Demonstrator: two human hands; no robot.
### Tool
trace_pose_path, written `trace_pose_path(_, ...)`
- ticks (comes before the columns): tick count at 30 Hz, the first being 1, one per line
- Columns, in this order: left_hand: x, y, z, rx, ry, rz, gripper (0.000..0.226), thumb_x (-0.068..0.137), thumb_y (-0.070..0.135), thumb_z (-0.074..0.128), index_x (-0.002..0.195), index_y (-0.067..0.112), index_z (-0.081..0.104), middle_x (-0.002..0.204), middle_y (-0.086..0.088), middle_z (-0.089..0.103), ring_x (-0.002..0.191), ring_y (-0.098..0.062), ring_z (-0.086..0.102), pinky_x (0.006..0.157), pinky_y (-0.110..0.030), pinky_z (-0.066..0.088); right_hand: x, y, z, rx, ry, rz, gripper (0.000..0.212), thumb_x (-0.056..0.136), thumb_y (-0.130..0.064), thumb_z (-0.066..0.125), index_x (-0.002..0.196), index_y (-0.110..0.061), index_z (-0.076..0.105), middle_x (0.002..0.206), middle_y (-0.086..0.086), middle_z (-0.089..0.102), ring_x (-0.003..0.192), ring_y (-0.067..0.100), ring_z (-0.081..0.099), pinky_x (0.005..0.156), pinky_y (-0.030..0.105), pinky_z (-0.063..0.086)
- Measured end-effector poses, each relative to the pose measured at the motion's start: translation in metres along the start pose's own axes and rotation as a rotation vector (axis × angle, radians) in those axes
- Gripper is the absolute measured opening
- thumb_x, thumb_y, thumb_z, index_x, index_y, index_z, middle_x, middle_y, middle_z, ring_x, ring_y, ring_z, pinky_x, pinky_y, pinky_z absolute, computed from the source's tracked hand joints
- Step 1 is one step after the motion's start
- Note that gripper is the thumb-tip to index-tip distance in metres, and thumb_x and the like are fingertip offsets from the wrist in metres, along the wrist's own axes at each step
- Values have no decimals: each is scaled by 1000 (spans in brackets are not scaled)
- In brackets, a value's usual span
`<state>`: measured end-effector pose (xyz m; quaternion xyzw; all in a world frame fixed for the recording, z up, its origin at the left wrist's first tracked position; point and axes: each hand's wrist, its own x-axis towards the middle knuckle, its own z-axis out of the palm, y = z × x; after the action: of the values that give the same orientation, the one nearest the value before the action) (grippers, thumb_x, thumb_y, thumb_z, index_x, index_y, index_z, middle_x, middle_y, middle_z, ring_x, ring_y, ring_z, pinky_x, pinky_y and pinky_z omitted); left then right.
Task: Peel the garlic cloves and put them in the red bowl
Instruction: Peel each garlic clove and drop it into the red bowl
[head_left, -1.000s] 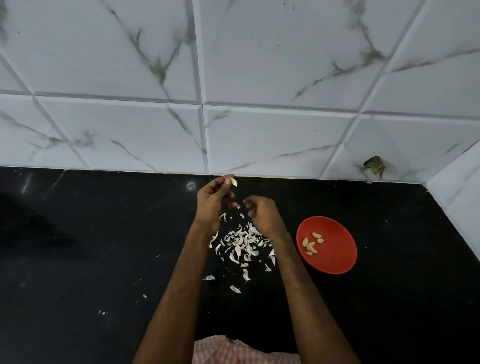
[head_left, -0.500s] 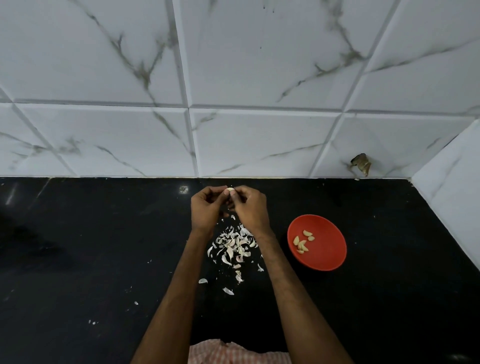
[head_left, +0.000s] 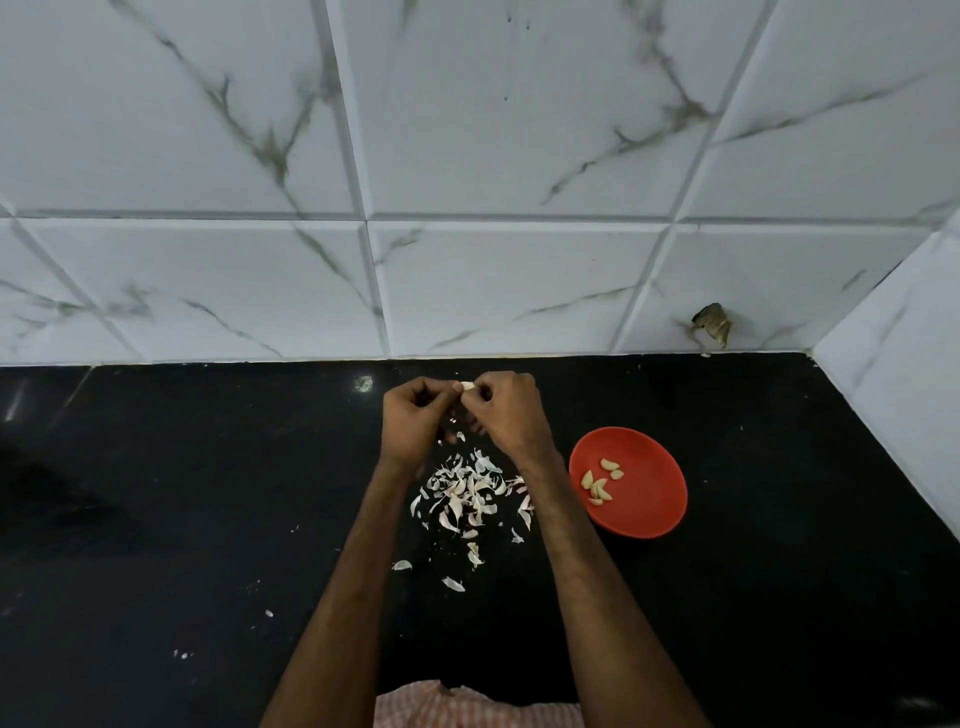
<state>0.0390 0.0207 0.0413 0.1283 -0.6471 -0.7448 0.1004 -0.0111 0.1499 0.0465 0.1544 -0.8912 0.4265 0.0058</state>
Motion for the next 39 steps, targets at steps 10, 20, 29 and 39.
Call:
trace_pose_path(10, 4, 1, 1, -239, -14, -168, 12, 94, 13, 68, 82, 11, 70, 77, 0, 65, 61, -5, 54, 44, -20, 44, -10, 7, -17, 395, 111, 88, 27, 98, -10, 55, 73, -12, 65, 58, 4, 64, 46, 7, 56, 48, 22, 44)
trace_pose_path(20, 4, -25, 41, 338, -171, 114, 22, 79, -2, 81, 92, 15, 74, 89, -2, 76, 85, -16, 73, 79, -29, 58, -23, 33, -7, 1588, 52, 667, 54, 108, -43, 34, 114, -1, 66, 112, 17, 73, 103, 26, 70, 89, 33, 58)
trace_pose_path(29, 3, -95, 10, 733, -91, 6, 21, 96, 7, 63, 111, 18, 74, 110, 0, 72, 97, -17, 69, 85, -36, 58, -79, 146, -50, 1006, 383, 880, 39, 107, -39, 42, 123, -10, 65, 134, 10, 64, 131, 25, 54, 113, 45, 38)
trace_pose_path(39, -26, -147, -18, 1046, -201, -51, 24, 89, 10, 74, 113, 10, 71, 120, -8, 55, 104, -24, 63, 93, -29, 51, -87, 126, 19, 28, 100, 74, 31, 102, -5, 53, 131, -10, 64, 142, 4, 54, 135, 13, 44, 114, 26, 31)
